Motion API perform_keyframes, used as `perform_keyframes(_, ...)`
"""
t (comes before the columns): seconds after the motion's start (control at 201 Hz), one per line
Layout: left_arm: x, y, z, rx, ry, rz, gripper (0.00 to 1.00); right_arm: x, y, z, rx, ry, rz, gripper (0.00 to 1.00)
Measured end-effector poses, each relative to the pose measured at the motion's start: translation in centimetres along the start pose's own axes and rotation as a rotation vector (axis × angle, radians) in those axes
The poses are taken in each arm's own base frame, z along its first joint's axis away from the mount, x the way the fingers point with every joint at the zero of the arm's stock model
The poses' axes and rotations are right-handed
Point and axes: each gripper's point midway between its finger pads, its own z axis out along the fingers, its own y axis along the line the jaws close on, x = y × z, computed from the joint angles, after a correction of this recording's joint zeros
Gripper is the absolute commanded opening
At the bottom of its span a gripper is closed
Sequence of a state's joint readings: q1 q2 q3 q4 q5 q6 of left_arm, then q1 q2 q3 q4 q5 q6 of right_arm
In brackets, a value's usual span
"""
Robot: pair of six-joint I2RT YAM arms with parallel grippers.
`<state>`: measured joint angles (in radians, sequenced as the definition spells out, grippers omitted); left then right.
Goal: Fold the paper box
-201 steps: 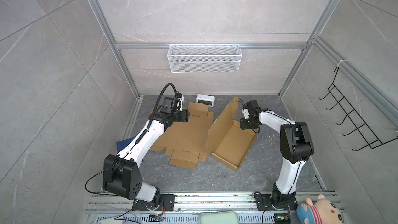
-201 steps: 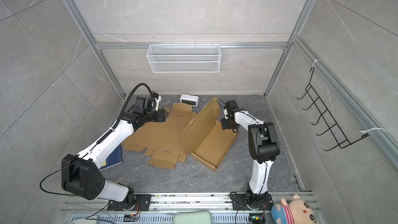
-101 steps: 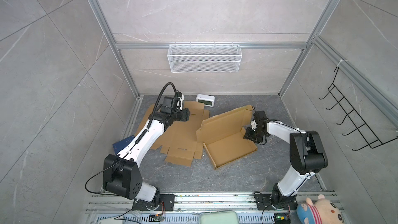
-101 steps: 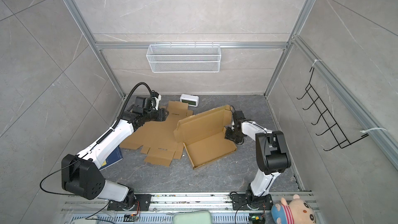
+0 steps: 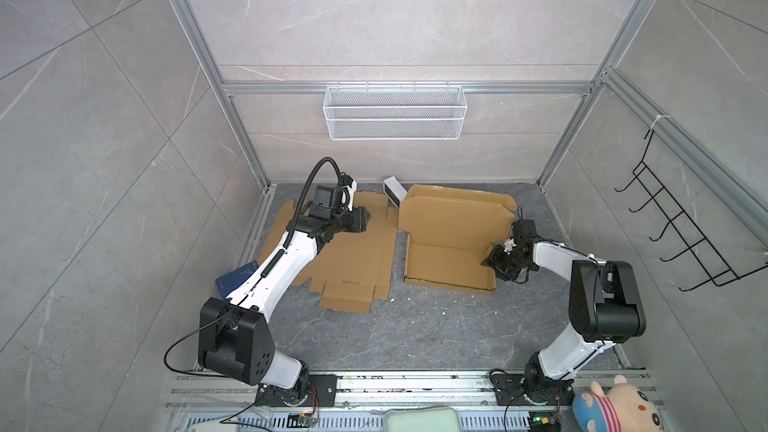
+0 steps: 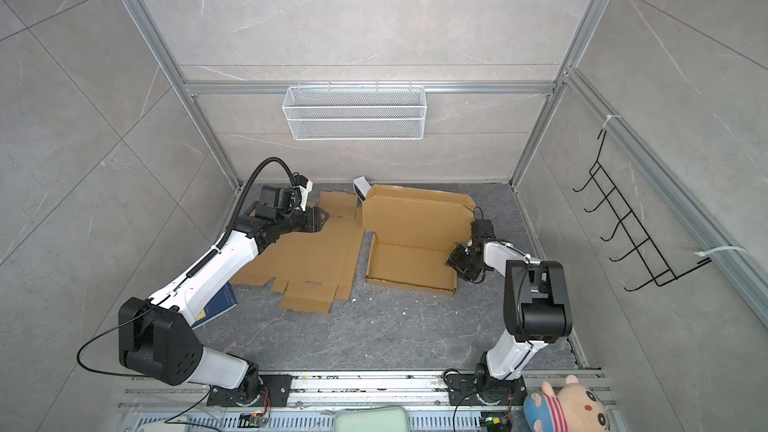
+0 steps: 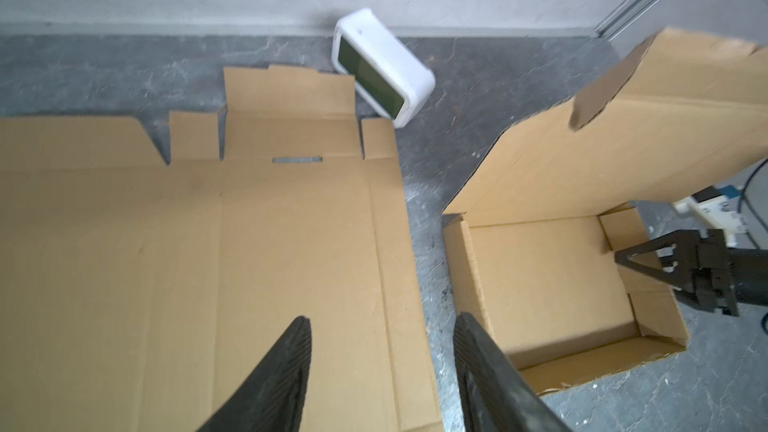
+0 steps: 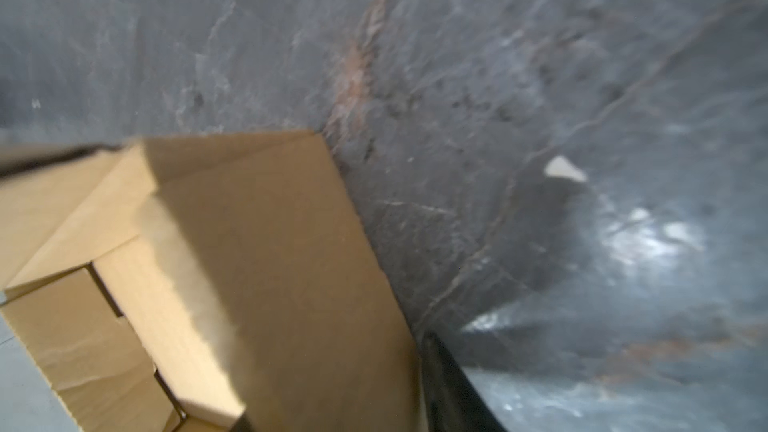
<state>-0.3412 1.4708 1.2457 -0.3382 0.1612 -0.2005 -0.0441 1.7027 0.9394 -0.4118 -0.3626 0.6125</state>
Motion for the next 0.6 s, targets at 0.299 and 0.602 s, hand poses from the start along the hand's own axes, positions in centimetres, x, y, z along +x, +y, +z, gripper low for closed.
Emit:
perform_keyframes(0.299, -0.8, -3.2, 2.0, 0.224, -0.048, 0.129, 0.61, -1.4, 0.6, -3.8, 0.030, -0.076, -0.142, 0.73)
perform_keyframes(0.602, 0.1, -5.4, 5.8, 0.425, 0.002, 0.194, 0.61, -3.5, 3.0, -13.4, -0.076, -0.370, -0.335, 0.73)
